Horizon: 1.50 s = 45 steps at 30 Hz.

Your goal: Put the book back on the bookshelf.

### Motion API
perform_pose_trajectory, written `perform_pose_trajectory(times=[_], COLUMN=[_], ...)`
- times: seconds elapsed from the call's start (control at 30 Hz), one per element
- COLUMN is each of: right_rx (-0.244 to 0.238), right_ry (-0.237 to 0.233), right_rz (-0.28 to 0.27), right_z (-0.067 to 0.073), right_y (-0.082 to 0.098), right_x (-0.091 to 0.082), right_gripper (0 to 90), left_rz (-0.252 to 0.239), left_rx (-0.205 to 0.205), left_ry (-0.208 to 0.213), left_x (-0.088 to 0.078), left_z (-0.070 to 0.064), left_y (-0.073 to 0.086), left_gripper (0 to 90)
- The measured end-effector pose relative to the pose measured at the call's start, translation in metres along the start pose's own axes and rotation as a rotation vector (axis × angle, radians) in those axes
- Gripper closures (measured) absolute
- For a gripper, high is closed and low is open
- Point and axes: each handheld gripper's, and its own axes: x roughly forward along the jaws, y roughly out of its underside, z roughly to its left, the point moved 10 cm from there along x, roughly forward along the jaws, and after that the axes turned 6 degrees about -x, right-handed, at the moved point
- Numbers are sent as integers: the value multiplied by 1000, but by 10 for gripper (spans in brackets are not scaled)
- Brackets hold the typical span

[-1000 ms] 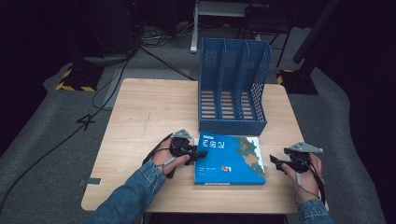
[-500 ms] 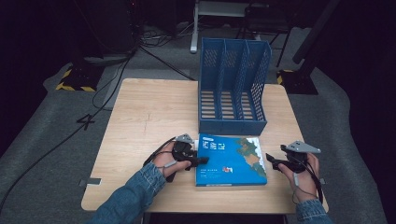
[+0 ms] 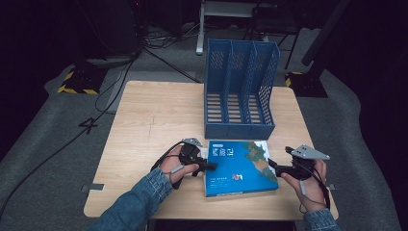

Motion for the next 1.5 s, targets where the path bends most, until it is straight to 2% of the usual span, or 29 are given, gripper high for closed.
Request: perform_pose_trajectory(times=[0.07, 0.2, 0.27, 0.3, 0.4, 0.5, 0.6, 0.63, 0.67, 0.77, 0.83, 1.0, 1.13, 1.2, 1.23, 1.3, 1.4, 1.43, 1.5], right_rx=[-42, -63, -93, -93, -143, -186, -207, -233, -233, -289, -299, -321, -356, -383, -408, -437, -458, -475, -522], right_ry=[-4, -23, -46, -46, -69, -83, -87, -95, -95, -108, -126, -136, -158, -163, -164, -160, -164, -176, -155], right_rz=[-24, -38, -57, -57, -82, -96, -96, -99, -99, -78, -71, -40, -15, 6, 29, 56, 77, 82, 81], right_z=[11, 23, 37, 37, 57, 74, 82, 93, 93, 111, 120, 132, 145, 150, 153, 157, 162, 165, 167], right_y=[-9, -17, -24, -24, -33, -38, -39, -40, -40, -38, -37, -32, -27, -23, -19, -14, -8, -6, -2], right_x=[-4, -7, -10, -10, -14, -15, -15, -15, -15, -12, -9, -3, 6, 11, 15, 20, 26, 28, 31], right_gripper=[203, 203, 198, 198, 189, 183, 182, 180, 180, 188, 189, 181, 179, 194, 205, 205, 176, 169, 157], left_rz=[9, 6, 3, 3, 9, 13, 18, 19, 21, 30, 35, 36, 37, 34, 35, 30, 33, 34, 33], left_rx=[9, 14, 0, 0, -20, -26, -18, -20, -14, -13, -18, -25, -38, -44, -72, -88, -96, -102, -101], left_ry=[-2, -13, -4, -4, 7, 17, 22, 22, 23, 28, 32, 36, 40, 44, 67, 82, 84, 85, 82], left_x=[-2, -5, -6, -6, -7, -8, -8, -8, -8, -5, -4, -2, -3, -2, -3, -3, -3, -3, -2], left_z=[-6, -14, -18, -18, -20, -25, -28, -29, -30, -31, -31, -31, -31, -31, -31, -31, -31, -31, -31], left_y=[-4, -11, -16, -16, -23, -29, -33, -35, -36, -39, -39, -41, -41, -41, -41, -42, -42, -42, -42], left_gripper=[760, 777, 782, 784, 785, 786, 786, 786, 786, 786, 786, 786, 786, 786, 786, 786, 786, 786, 786])
